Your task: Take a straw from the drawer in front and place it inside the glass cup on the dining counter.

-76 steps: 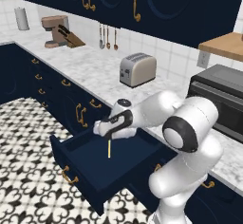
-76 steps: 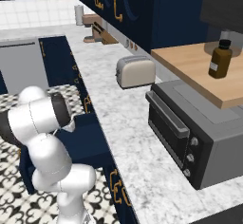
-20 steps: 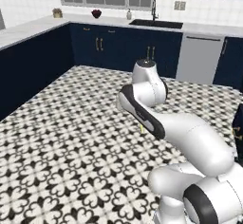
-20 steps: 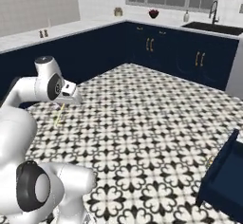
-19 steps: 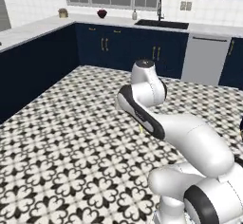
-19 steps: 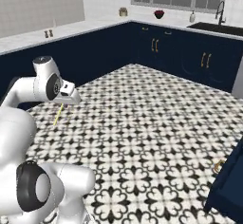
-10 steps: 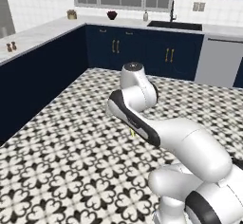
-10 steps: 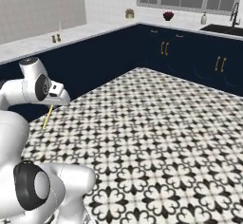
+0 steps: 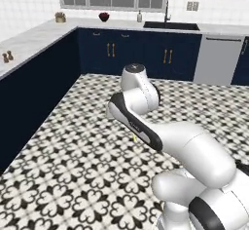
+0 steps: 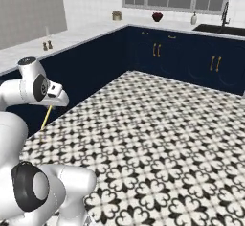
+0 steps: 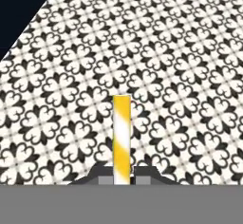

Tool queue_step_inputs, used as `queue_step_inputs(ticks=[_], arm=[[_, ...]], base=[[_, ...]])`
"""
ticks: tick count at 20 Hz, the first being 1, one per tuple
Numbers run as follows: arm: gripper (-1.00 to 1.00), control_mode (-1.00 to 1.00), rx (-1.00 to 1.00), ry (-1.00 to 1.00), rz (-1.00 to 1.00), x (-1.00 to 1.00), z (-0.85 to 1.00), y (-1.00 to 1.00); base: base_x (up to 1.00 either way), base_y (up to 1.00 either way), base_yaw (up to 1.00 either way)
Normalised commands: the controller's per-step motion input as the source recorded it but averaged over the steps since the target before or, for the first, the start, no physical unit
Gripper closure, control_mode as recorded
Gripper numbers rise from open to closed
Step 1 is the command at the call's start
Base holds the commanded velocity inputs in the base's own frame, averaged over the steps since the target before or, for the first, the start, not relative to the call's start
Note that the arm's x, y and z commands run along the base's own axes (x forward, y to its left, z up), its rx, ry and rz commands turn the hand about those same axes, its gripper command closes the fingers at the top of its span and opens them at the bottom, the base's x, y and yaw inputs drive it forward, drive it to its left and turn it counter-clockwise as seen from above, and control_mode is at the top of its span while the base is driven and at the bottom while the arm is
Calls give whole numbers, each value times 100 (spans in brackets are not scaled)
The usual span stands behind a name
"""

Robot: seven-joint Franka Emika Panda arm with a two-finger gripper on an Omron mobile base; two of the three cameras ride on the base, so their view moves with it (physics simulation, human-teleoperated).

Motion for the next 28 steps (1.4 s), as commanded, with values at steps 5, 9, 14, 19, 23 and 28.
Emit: queue_step_inputs(ticks=[5,9,14,19,23,28], arm=[[100,100,0,0,0,0,0,0],[100,100,0,0,0,0,0,0],[100,100,0,0,0,0,0,0],[100,100,0,0,0,0,0,0],[100,100,0,0,0,0,0,0],[100,100,0,0,0,0,0,0]], base=[[0,100,-27],[0,100,-25],[-3,100,-25],[-23,100,-20],[-40,100,-14],[-37,100,-13]])
